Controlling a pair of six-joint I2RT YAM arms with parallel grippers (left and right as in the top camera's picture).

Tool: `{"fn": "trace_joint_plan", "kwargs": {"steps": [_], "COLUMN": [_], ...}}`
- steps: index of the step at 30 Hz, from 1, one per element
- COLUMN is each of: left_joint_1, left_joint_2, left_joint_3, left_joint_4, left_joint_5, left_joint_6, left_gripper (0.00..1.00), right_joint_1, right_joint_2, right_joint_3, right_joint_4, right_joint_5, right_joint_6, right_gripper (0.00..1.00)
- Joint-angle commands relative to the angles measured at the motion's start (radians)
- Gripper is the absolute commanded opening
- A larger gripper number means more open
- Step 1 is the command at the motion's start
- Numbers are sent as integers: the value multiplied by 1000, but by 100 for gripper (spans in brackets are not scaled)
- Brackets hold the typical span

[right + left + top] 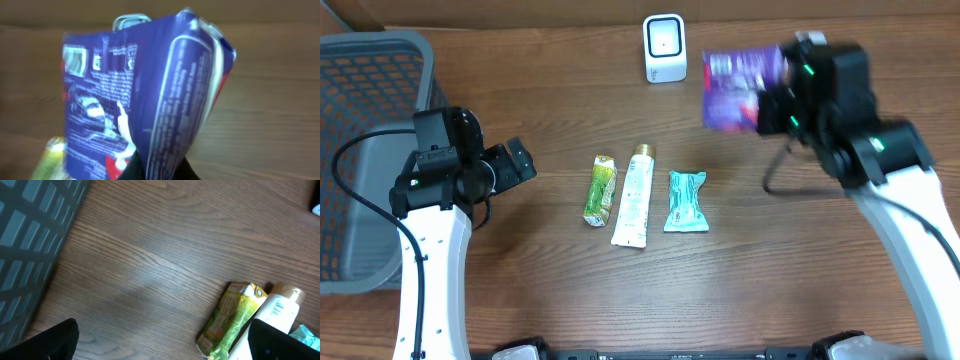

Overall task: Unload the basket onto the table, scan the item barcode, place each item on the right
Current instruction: 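Lift the purple pack with the right gripper to the white scanner, then carry the purple pack right and set it down at the table's right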

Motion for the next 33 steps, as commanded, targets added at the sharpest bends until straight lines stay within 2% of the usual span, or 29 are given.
{"fn": "trace_joint_plan", "kwargs": {"steps": [1, 2, 4, 6, 8, 9, 11, 12, 14, 25, 30, 33], "left_joint_1": [1, 1, 1, 1, 1, 1, 1, 1, 1, 1, 1, 1], "left_joint_2": [-10, -10, -10, -10, -10, -10, -10, -10, -10, -10, -10, -10], "left_joint_3": [-4, -4, -4, -4, -4, -4, -4, -4, -4, -4, -4, -4], "left_joint_4": [0, 0, 0, 0, 0, 0, 0, 0, 0, 0, 0, 0], "left_joint_5": [6, 6, 6, 6, 6, 6, 6, 6, 6, 6, 6, 6], "left_joint_6": [19, 19, 19, 19, 19, 19, 19, 19, 19, 19, 19, 19], "left_gripper": [100, 99, 99, 100, 100, 99, 100, 100, 100, 100, 100, 100], "right_joint_1": [85, 98, 153, 197, 227, 236, 237, 237, 237, 246, 275, 279], "right_joint_2": [203, 236, 368, 472, 586, 650, 723, 753, 793, 810, 810, 810], "right_joint_3": [265, 292, 357, 356, 356, 356, 356, 356, 356, 352, 351, 351], "right_joint_4": [-26, -20, 69, 217, 443, 624, 806, 846, 898, 924, 909, 910], "right_joint_5": [410, 456, 689, 881, 1074, 1138, 1147, 1143, 1143, 954, 906, 883], "right_joint_6": [-83, -103, -229, -454, -711, -872, -1056, -1167, -1293, -1320, -1453, -1464], "right_gripper": [3, 3, 4, 4, 4, 4, 4, 4, 4, 4, 4, 4]}}
